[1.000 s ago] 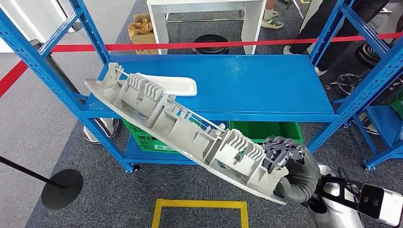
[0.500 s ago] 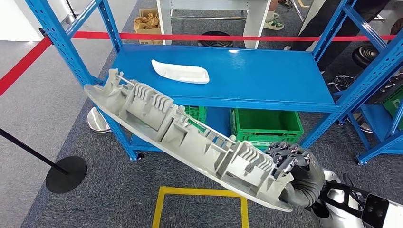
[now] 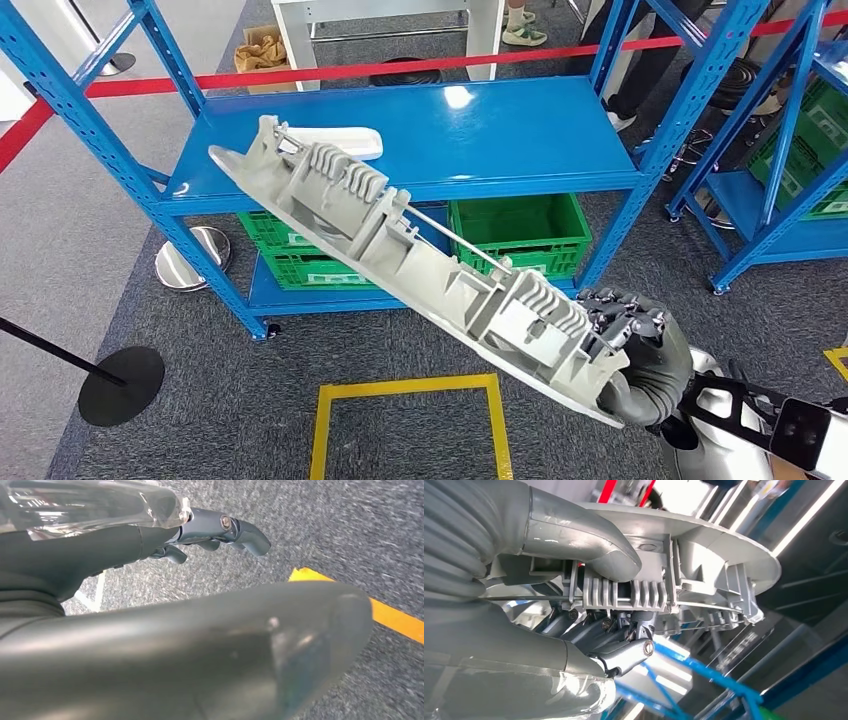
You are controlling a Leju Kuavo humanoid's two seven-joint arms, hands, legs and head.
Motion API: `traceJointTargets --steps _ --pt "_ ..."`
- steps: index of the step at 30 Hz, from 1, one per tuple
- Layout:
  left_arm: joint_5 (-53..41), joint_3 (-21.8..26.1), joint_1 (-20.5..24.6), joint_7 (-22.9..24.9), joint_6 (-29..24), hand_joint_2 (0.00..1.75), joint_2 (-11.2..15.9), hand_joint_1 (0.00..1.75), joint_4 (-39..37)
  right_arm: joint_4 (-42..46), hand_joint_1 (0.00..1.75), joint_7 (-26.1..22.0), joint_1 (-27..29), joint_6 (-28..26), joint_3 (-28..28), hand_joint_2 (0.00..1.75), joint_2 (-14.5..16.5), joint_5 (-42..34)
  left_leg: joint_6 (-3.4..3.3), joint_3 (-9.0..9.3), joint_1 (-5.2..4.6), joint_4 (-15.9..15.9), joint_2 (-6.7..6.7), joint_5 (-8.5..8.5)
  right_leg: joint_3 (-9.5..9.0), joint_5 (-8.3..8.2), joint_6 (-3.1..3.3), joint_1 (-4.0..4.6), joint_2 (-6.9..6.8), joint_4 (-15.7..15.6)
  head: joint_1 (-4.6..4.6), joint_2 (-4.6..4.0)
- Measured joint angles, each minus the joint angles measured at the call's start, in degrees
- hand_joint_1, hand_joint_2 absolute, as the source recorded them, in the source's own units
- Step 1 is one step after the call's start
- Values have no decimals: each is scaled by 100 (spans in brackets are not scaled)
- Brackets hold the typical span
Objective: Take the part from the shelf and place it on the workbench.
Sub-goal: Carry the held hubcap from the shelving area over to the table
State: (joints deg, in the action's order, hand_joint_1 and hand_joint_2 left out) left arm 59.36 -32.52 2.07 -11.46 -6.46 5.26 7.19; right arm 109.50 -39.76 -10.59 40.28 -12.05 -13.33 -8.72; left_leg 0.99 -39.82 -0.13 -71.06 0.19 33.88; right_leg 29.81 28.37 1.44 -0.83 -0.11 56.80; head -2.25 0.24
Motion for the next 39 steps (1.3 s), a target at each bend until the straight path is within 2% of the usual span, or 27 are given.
traceJointTargets --steps 1,2,4,6,8,10,12,14,15,16,17,18,20,21,22,24,25,26,28,30,31,32,33,34,36,38,39 --pt "13 0 0 -9 -13 0 -1 0 0 -9 175 0 -17 -61 -1 175 -6 33 0 -34 2 -164 -4 30 38 -31 -8 3 34 4 0 0" --pt "21 0 0 -20 -17 0 -1 0 0 -15 175 0 -37 -109 -2 175 -18 50 -9 49 4 -101 -10 -51 69 -57 -18 5 68 8 0 0" --pt "46 0 1 -51 -21 0 16 0 0 -16 175 0 -91 -169 -4 175 -68 53 -53 514 7 626 -94 -384 92 -90 -44 5 135 15 0 0" --pt "79 0 1 -84 -22 0 51 0 0 -12 175 0 -167 -211 -9 175 -148 35 -104 947 7 1338 -249 -568 114 -122 -89 11 195 22 3 0" --pt "118 0 2 -116 -20 0 90 0 0 8 175 0 -237 -254 -17 175 -220 9 -139 1057 -10 1536 -289 -567 150 -161 -150 9 261 20 3 0" --pt "146 0 12 -154 -14 0 117 0 1 52 175 0 -300 -340 -30 175 -272 37 -192 1045 -6 1571 -197 -594 187 -168 -209 5 296 41 1 0" --pt "151 0 26 -211 -3 0 138 0 2 107 175 -2 -379 -529 -61 175 -317 159 -260 1030 21 1610 -89 -633 352 34 -263 7 204 356 24 0" --pt "149 -4 32 -282 21 0 158 0 2 169 175 -9 -427 -807 -116 175 -355 345 -298 1001 27 1613 16 -650 707 424 -311 2 99 1119 47 0" --pt "145 -10 33 -312 37 0 169 0 2 198 175 -11 -431 -947 -145 175 -369 431 -304 989 27 1612 68 -655 880 570 -330 -1 85 1505 46 0" --pt "142 -21 34 -336 54 0 180 0 2 220 175 -11 -430 -1065 -172 175 -383 494 -307 981 27 1609 120 -658 974 621 -342 -3 79 1734 48 0" --pt "138 -33 40 -349 71 0 191 0 3 241 175 -9 -430 -1150 -195 175 -395 537 -307 979 27 1606 169 -660 955 560 -344 -6 68 1733 49 0" --pt "134 -46 49 -357 87 0 202 0 4 261 175 -3 -433 -1207 -213 175 -405 563 -301 981 29 1597 215 -657 813 403 -339 -8 36 1482 49 0" --pt "133 -70 73 -362 110 0 226 0 8 308 175 21 -461 -1251 -246 175 -420 585 -263 975 13 1550 300 -633 382 48 -316 0 -142 643 52 0" --pt "133 -78 85 -360 114 0 241 0 10 326 175 39 -480 -1256 -262 175 -424 582 -235 959 -3 1516 338 -615 237 -51 -287 10 -219 330 47 0" --pt "134 -84 96 -355 114 0 256 0 14 337 175 61 -497 -1258 -274 175 -431 566 -207 940 -20 1488 379 -602 174 -85 -255 21 -263 162 43 0" --pt "133 -93 114 -338 111 0 275 0 20 346 175 93 -510 -1263 -286 175 -460 507 -166 917 -32 1464 466 -596 207 -89 -176 34 -196 126 33 0" --pt "133 -101 121 -323 108 0 280 0 25 351 175 100 -509 -1266 -282 175 -484 469 -139 903 -22 1452 462 -578 222 -103 -145 27 -153 125 34 0" --pt "132 -114 126 -313 106 0 280 0 31 356 175 98 -508 -1271 -273 175 -509 437 -107 870 -11 1383 390 -511 233 -118 -112 17 -114 123 29 0" --pt "134 -137 128 -288 91 0 284 0 41 366 175 86 -487 -1305 -242 175 -550 403 -46 649 17 905 148 -199 256 -146 -56 -6 -44 117 21 0" --pt "159 -149 121 -261 68 0 287 0 44 367 175 55 -387 -1382 -185 175 -563 410 -24 280 30 95 18 171 289 -162 -26 -7 35 119 18 0" --pt "173 -154 115 -246 60 0 288 0 44 367 175 40 -313 -1426 -151 175 -563 416 -24 151 32 -177 7 244 301 -169 -23 -6 80 120 17 0" --pt "186 -159 111 -238 58 0 287 0 44 367 175 30 -243 -1464 -117 175 -562 420 -30 119 33 -246 3 208 307 -175 -24 -7 129 120 17 0" --pt "189 -164 108 -233 58 0 287 0 44 367 175 27 -193 -1490 -85 175 -563 418 -41 208 35 -65 -9 60 306 -181 -29 -8 184 121 17 0" --pt "188 -170 107 -231 60 0 292 0 44 367 175 27 -164 -1509 -56 175 -563 412 -58 387 38 299 -55 -151 301 -186 -37 -10 242 121 17 0" --pt "173 -184 108 -231 72 0 310 0 44 368 175 24 -147 -1551 8 175 -565 398 -91 769 48 1088 -275 -463 316 -202 -71 1 354 128 22 0" --pt "142 -211 112 -231 93 0 323 0 45 375 175 14 -136 -1616 75 175 -563 385 -104 923 45 1410 -398 -515 374 -239 -138 1 459 134 25 0" --pt "129 -226 116 -231 103 0 325 0 48 382 175 8 -126 -1644 109 175 -563 379 -115 928 39 1431 -355 -514 403 -262 -177 -9 513 131 24 0"
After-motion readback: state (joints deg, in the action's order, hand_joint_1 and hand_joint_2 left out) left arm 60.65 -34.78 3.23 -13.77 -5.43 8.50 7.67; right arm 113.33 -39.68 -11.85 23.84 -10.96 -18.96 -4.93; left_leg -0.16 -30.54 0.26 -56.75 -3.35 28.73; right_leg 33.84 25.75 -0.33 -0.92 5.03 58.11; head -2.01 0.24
